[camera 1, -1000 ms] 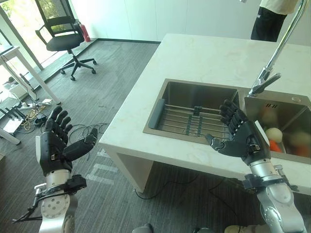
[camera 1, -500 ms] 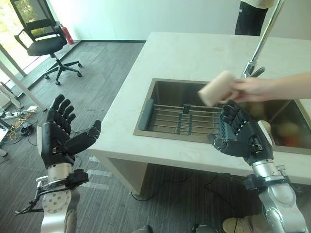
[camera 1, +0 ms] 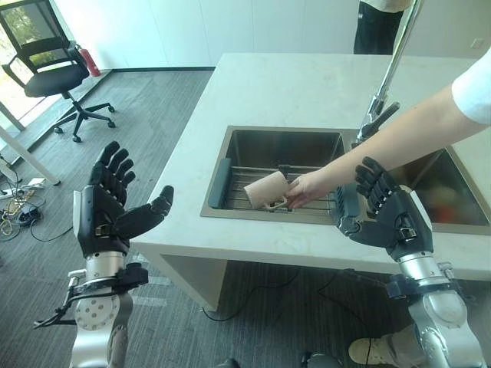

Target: Place the dishes in the dishwasher.

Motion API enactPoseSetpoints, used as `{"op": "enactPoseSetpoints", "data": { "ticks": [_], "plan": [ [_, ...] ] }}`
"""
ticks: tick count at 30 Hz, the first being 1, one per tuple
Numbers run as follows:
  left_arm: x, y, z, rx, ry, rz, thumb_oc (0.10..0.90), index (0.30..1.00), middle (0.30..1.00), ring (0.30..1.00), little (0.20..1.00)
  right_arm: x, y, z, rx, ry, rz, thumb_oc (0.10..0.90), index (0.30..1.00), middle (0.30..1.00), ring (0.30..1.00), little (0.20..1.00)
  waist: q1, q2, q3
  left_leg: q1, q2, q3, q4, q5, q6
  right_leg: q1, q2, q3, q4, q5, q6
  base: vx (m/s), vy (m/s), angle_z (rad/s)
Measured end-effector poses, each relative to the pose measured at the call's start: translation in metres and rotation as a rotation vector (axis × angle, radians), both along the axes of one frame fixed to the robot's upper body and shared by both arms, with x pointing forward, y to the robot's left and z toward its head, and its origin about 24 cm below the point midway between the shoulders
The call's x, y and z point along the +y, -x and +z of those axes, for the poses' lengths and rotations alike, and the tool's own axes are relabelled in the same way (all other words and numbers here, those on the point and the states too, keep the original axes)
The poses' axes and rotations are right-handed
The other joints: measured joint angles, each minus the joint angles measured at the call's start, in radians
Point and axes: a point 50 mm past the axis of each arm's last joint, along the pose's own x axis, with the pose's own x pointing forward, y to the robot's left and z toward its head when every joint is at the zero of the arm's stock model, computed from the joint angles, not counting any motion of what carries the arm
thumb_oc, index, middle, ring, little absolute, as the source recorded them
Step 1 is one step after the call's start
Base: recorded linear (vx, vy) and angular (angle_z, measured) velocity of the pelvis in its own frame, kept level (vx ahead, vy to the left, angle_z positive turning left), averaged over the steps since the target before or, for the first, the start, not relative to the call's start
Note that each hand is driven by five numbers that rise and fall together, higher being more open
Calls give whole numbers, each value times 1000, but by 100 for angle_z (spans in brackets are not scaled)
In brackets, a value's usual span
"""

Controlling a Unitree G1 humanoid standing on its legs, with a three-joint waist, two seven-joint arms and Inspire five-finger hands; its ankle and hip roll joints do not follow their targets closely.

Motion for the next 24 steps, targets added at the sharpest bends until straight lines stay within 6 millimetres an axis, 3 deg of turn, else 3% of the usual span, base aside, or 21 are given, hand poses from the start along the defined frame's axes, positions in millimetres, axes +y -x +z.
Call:
{"op": "enactPoseSetpoints", "data": {
  "ticks": [6, 10, 17, 24],
  "plan": [
    [-20, -19, 5, 142, -293, -216, 800, 900, 900, 900, 900, -1, -1, 2, -6, -27, -18, 800, 900, 900, 900, 900, -17, 0, 0, 7, 2, 23, -2, 0, 1, -8, 4, 23, -3, 9, 1, -9, 12, -10],
    [-37, -33, 10, 160, -404, -306, 800, 900, 900, 900, 900, -2, -4, 4, -18, -55, -40, 800, 900, 900, 900, 900, -52, 1, 0, 10, 2, 32, -2, -1, 2, -8, 7, 33, -13, 19, 1, -3, 13, -9],
    [-41, -54, 33, 164, -516, -327, 800, 900, 900, 900, 900, -2, -6, 6, -20, -42, -37, 800, 900, 900, 900, 900, -83, 25, -4, 27, 5, 57, -4, -4, 3, -9, 12, 57, -13, 24, 2, -3, 3, -10],
    [-26, -71, 27, 285, -517, -276, 800, 900, 900, 900, 900, -1, -7, 6, -2, -11, -11, 800, 900, 900, 900, 900, -111, 42, -15, 41, 16, 89, -4, -7, 1, -16, 26, 87, -13, 30, -1, 3, -4, -14]
  ]
}}
